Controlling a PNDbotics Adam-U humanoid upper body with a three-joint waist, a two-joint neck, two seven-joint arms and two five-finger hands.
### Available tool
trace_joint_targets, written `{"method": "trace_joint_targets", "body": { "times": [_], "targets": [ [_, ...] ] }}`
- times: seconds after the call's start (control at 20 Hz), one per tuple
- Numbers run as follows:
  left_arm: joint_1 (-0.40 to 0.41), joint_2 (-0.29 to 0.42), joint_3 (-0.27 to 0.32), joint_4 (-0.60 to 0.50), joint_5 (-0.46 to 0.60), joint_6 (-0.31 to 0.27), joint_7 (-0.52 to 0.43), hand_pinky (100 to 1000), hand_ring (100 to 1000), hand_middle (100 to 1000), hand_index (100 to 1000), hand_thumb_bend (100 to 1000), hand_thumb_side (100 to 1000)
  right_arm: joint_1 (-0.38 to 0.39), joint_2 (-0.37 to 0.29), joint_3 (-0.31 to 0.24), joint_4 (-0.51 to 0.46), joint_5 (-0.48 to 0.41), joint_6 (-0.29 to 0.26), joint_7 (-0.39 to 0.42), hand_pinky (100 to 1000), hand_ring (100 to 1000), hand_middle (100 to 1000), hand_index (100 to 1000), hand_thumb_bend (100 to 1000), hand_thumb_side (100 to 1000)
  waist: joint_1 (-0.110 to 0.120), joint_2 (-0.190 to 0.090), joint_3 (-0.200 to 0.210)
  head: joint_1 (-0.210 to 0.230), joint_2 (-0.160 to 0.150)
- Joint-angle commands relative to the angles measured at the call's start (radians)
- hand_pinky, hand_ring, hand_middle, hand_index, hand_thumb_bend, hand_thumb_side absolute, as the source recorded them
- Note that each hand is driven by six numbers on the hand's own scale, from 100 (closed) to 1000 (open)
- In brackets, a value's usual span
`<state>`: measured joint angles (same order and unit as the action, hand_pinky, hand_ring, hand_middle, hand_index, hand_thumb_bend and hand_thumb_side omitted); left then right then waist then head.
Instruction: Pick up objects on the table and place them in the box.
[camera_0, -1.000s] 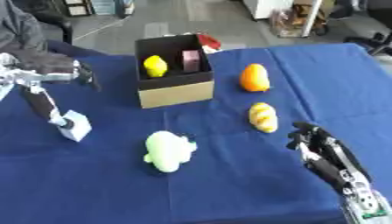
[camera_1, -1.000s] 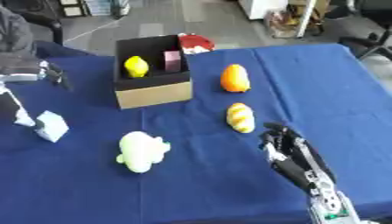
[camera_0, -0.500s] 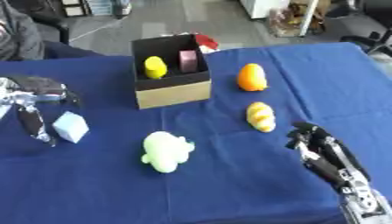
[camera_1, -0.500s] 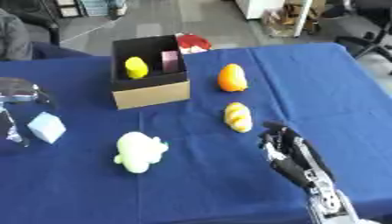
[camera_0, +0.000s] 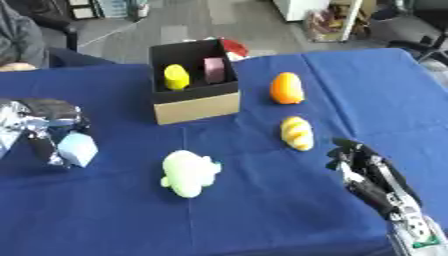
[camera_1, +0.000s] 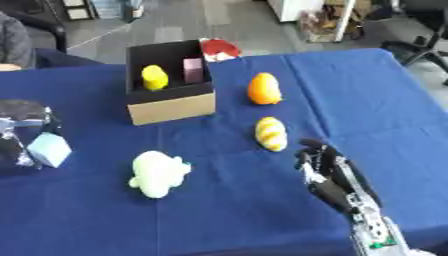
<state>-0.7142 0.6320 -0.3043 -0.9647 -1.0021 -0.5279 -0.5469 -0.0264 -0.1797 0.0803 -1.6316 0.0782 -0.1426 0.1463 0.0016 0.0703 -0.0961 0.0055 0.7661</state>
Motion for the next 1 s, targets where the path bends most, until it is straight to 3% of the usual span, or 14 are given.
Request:
{"method": "trace_joint_targets", "body": {
  "times": [0.05,0.25,0.4,0.75,0.95,1.0],
  "targets": [
    [-0.033,0.022,0.031,-0.056,0.031,0.011,0.030,662,488,463,603,477,100,-0.010,-0.009,-0.005,-0.011,0.003,0.001,-0.003,704,612,640,833,100,380,-0.003,-0.012,0.001,-0.005,0.004],
    [-0.112,0.017,0.072,-0.158,0.073,0.078,0.070,676,495,468,611,482,100,-0.007,-0.009,-0.002,-0.008,0.003,0.001,-0.002,704,613,640,833,100,380,-0.004,-0.018,0.001,-0.004,0.004],
    [-0.195,-0.036,0.096,-0.163,0.042,0.137,0.149,701,515,486,634,490,100,-0.006,-0.007,0.001,-0.007,0.001,0.001,0.002,705,613,641,832,100,380,-0.007,-0.021,-0.002,-0.001,0.004],
    [-0.297,-0.244,0.129,0.040,-0.150,0.234,0.391,729,556,527,681,487,100,-0.020,0.007,0.010,-0.006,-0.004,0.000,0.013,705,613,642,829,100,381,-0.024,-0.007,-0.034,0.023,0.004],
    [-0.308,-0.327,0.168,0.143,-0.260,0.318,0.508,758,615,596,753,499,100,-0.036,0.013,0.015,-0.008,-0.007,-0.001,0.018,705,614,642,829,100,380,-0.029,0.009,-0.055,0.041,0.004],
    [-0.308,-0.339,0.176,0.160,-0.278,0.338,0.534,776,663,651,806,551,100,-0.038,0.015,0.016,-0.009,-0.008,-0.001,0.020,705,614,643,829,100,381,-0.030,0.012,-0.059,0.044,0.004]
  ]
}}
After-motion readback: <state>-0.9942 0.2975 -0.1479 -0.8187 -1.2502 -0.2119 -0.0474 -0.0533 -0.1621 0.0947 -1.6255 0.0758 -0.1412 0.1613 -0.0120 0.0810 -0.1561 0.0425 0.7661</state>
